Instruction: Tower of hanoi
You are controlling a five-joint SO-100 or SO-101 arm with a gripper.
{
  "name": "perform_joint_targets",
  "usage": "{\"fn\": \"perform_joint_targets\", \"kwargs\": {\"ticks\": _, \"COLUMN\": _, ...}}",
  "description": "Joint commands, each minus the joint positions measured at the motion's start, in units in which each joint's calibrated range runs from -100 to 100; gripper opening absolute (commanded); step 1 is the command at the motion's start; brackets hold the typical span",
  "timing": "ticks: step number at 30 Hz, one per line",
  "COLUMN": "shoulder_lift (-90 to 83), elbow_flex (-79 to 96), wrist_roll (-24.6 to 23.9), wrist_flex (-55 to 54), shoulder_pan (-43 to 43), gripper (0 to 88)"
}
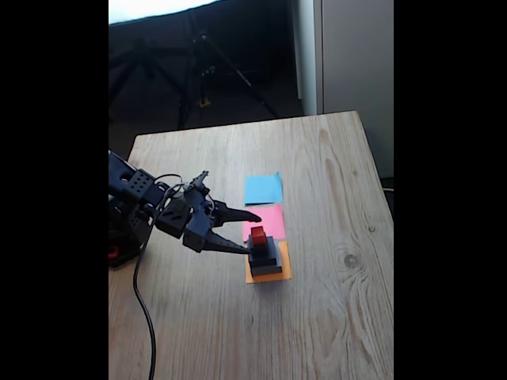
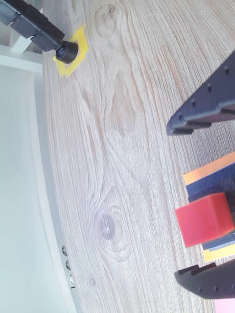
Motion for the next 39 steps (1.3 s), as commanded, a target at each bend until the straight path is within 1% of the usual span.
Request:
{"fn": "perform_joint_targets", "kwargs": {"ticks": 1, "shoulder_lift": 0.9, "elbow_flex": 0.4, "wrist_roll": 0.7, "wrist_flex": -3.7, "shoulder_pan": -1.7, "gripper": 32.8}}
{"fn": "perform_joint_targets", "kwargs": {"ticks": 6, "shoulder_lift": 6.1, "elbow_flex": 1.6, "wrist_roll": 0.7, "wrist_flex": -10.9, "shoulder_pan": -2.8, "gripper": 32.5}}
{"fn": "perform_joint_targets", "kwargs": {"ticks": 12, "shoulder_lift": 10.8, "elbow_flex": 1.6, "wrist_roll": 0.7, "wrist_flex": -15.9, "shoulder_pan": -3.7, "gripper": 32.0}}
{"fn": "perform_joint_targets", "kwargs": {"ticks": 21, "shoulder_lift": 13.8, "elbow_flex": 2.4, "wrist_roll": 0.7, "wrist_flex": -19.0, "shoulder_pan": -5.0, "gripper": 30.3}}
{"fn": "perform_joint_targets", "kwargs": {"ticks": 29, "shoulder_lift": 13.1, "elbow_flex": 3.3, "wrist_roll": 0.7, "wrist_flex": -19.4, "shoulder_pan": -7.2, "gripper": 26.9}}
{"fn": "perform_joint_targets", "kwargs": {"ticks": 39, "shoulder_lift": 12.1, "elbow_flex": 4.2, "wrist_roll": 0.7, "wrist_flex": -19.2, "shoulder_pan": -8.0, "gripper": 17.8}}
